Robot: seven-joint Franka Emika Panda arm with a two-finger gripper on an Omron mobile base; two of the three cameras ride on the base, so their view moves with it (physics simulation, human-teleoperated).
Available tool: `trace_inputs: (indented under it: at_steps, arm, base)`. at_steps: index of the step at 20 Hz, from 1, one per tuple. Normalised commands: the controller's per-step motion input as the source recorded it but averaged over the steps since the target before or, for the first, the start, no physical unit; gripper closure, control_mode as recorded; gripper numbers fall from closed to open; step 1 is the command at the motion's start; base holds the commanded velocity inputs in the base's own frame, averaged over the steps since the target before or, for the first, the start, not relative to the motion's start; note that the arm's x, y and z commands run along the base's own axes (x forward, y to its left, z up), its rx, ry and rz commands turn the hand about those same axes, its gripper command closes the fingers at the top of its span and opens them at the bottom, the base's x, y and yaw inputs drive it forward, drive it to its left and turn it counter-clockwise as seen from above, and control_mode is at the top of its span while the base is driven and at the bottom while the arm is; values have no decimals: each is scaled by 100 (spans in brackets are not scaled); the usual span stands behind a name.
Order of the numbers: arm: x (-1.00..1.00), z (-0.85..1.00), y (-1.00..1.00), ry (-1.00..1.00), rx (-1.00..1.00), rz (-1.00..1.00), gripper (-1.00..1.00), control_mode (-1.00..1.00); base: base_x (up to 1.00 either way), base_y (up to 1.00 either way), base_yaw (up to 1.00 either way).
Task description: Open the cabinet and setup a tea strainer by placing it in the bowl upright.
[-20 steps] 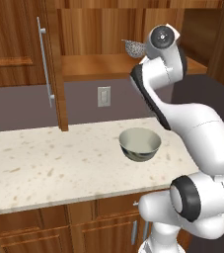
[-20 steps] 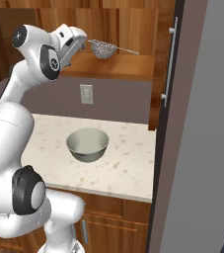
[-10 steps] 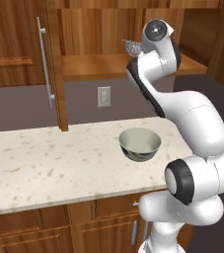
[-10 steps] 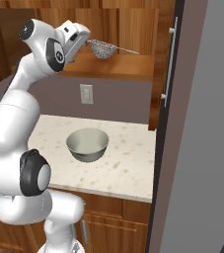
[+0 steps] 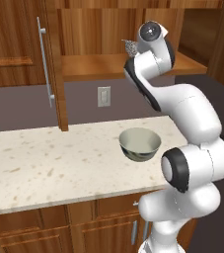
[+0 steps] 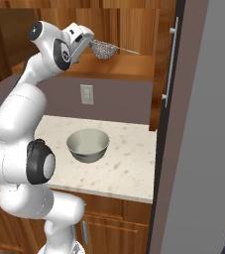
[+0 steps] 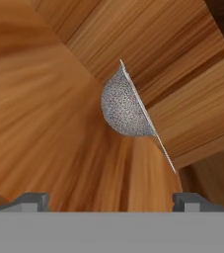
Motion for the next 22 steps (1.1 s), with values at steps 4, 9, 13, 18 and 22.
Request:
trace_inputs:
  at_steps: [4, 9, 13, 18, 22]
  arm:
    - [33, -3, 0, 0, 0, 0, -100, -100]
    - [31, 0, 0, 0, -1, 0, -100, -100]
    - [24, 0, -1, 0, -2, 1, -100, -100]
    - [27, 0, -2, 0, -1, 1, -100, -100]
    - [24, 0, -4, 0, -2, 1, -100, -100]
  base:
    - [0, 0, 0]
    - [0, 0, 0]
    - [0, 0, 0]
    - [0, 0, 0]
    - [0, 0, 0]
